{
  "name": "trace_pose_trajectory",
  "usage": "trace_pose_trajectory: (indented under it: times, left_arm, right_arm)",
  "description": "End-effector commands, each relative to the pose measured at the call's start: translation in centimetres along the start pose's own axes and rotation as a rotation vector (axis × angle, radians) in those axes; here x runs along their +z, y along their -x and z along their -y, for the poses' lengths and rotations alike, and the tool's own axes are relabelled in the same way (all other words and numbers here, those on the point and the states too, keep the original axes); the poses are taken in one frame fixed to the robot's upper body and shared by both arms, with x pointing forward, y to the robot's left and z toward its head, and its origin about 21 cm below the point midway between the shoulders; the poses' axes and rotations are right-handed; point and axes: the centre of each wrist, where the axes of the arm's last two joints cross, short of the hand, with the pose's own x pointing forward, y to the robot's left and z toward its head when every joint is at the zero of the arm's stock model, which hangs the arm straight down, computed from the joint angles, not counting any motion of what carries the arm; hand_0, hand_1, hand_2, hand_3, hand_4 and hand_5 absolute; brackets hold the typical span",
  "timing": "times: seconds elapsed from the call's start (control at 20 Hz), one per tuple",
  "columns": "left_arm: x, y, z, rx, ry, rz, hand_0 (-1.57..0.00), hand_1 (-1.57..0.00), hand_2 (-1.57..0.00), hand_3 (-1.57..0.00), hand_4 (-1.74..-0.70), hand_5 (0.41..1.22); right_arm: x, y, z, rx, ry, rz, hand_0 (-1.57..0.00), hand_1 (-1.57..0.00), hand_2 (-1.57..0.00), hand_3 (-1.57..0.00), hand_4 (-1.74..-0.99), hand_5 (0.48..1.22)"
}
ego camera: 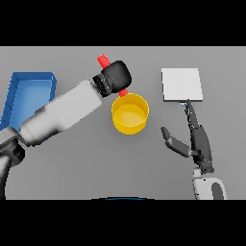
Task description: Pick up the red beaker and tilt it to pour out 1 green nut into yellow bowl. Pick up the yellow bowl and place it on the metallic measuring scale.
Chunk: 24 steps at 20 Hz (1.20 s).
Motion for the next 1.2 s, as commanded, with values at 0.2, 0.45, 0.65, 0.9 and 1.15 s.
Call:
trace_pose_trajectory:
  times: [0.2,0.45,0.65,0.9,1.15]
  left_arm:
    - [-0.2,-0.4,-0.3,-0.184,0.032,0.030,-1.57,-1.57,-1.57,-1.56,-1.74,1.221]
    - [-1.0,-1.0,-1.0,-0.352,0.033,0.037,-1.57,-1.57,-1.57,-1.57,-1.73,1.221]
    - [-0.7,-0.8,-3.6,-0.490,0.008,0.041,-1.57,-1.57,-1.57,-1.57,-1.73,1.221]
    - [1.3,5.1,-9.8,-0.551,-0.013,-0.099,-1.57,-1.57,-1.57,-1.57,-1.73,1.221]
    - [5.8,14.1,-12.2,-0.280,-0.091,-0.367,-1.57,-1.57,-1.57,-1.57,-1.73,1.221]
  right_arm:
    - [-0.2,-0.1,0.3,-0.027,0.005,0.013,0.00,0.00,0.00,0.00,-1.130,0.565]
    - [0.0,-0.1,0.1,-0.019,-0.002,0.016,0.00,0.00,0.00,0.00,-1.135,0.580]
    - [0.2,-0.3,0.4,-0.008,0.014,0.033,0.00,0.00,0.00,0.00,-1.133,0.575]
    - [0.0,-0.5,-0.1,0.005,0.006,0.020,0.00,0.00,0.00,0.00,-1.133,0.557]
    - [-0.3,-0.6,-0.2,-0.041,-0.021,0.046,0.00,0.00,0.00,0.00,-1.105,0.559]
